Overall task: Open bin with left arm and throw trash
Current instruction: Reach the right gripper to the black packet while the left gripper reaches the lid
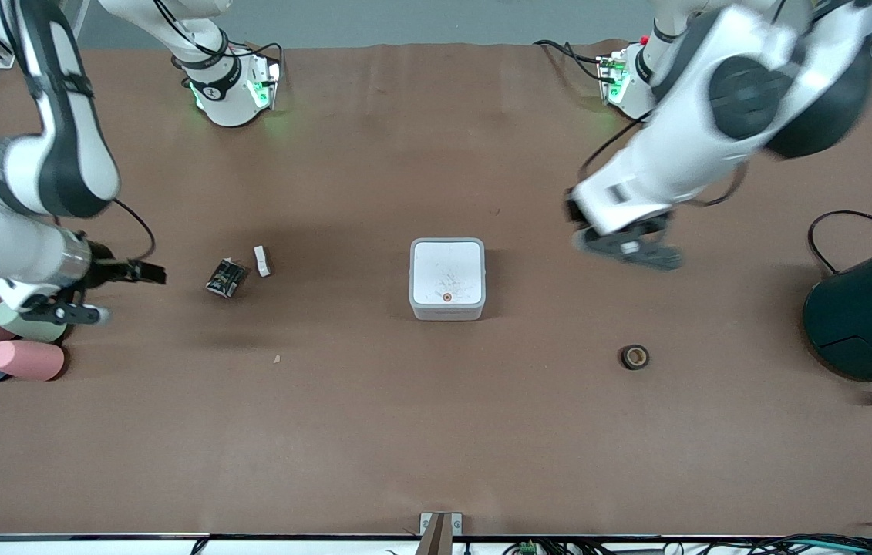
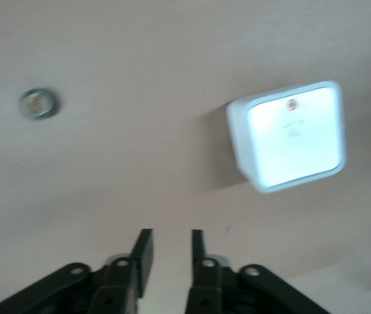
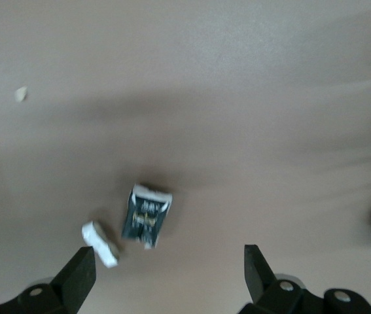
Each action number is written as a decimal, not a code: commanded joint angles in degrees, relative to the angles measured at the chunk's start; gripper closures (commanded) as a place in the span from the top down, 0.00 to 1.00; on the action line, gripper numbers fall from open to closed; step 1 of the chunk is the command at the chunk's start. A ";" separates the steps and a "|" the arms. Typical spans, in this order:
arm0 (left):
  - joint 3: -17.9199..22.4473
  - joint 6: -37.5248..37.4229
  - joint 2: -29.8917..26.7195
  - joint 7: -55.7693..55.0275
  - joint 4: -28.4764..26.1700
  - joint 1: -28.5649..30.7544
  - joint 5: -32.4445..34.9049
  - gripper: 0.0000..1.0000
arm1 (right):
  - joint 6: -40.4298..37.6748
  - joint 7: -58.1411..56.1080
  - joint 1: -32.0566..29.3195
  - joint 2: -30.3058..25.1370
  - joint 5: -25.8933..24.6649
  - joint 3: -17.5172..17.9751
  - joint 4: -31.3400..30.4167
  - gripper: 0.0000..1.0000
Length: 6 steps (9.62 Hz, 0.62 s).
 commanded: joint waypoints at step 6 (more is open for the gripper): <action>0.75 22.05 20.54 -17.54 3.36 -12.36 2.46 0.00 | 16.44 9.64 2.36 8.44 6.30 0.28 -10.17 1.00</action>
